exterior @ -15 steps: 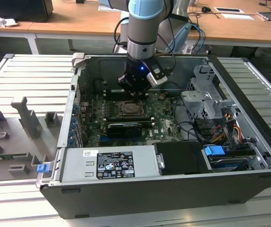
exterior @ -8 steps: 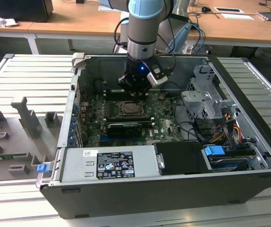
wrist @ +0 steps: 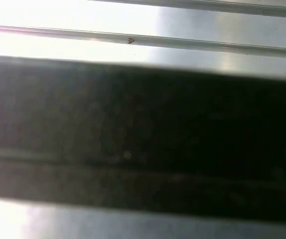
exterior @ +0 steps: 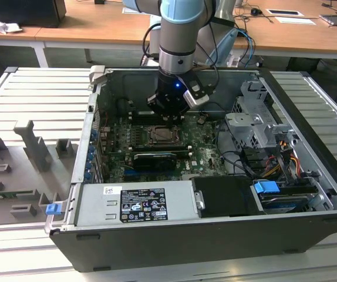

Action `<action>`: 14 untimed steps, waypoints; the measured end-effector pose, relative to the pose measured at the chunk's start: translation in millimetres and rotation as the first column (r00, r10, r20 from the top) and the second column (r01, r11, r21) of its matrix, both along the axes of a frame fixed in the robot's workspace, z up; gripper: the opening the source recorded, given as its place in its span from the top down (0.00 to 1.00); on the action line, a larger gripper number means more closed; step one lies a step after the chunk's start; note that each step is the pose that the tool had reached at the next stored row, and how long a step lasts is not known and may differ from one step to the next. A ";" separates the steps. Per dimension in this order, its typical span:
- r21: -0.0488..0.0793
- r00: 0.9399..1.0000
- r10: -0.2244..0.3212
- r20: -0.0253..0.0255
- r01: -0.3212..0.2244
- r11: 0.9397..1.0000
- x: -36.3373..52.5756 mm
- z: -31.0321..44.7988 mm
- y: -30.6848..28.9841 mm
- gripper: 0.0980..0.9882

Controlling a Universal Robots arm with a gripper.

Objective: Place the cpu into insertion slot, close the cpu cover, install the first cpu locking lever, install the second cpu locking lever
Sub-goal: 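Install the first cpu locking lever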

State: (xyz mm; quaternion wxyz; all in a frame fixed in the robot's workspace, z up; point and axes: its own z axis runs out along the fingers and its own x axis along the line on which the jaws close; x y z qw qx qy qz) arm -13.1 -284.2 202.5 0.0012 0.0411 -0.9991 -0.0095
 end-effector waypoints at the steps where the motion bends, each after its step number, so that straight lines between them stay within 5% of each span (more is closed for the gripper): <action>1: 0.005 1.000 0.000 0.000 0.000 1.000 0.2 -0.2 0.1 0.99; 7: 0.039 1.000 0.000 0.000 0.000 0.999 1.0 -0.7 0.1 0.99; 14: 0.042 1.000 0.000 0.000 0.000 0.999 1.1 10.4 -0.1 0.99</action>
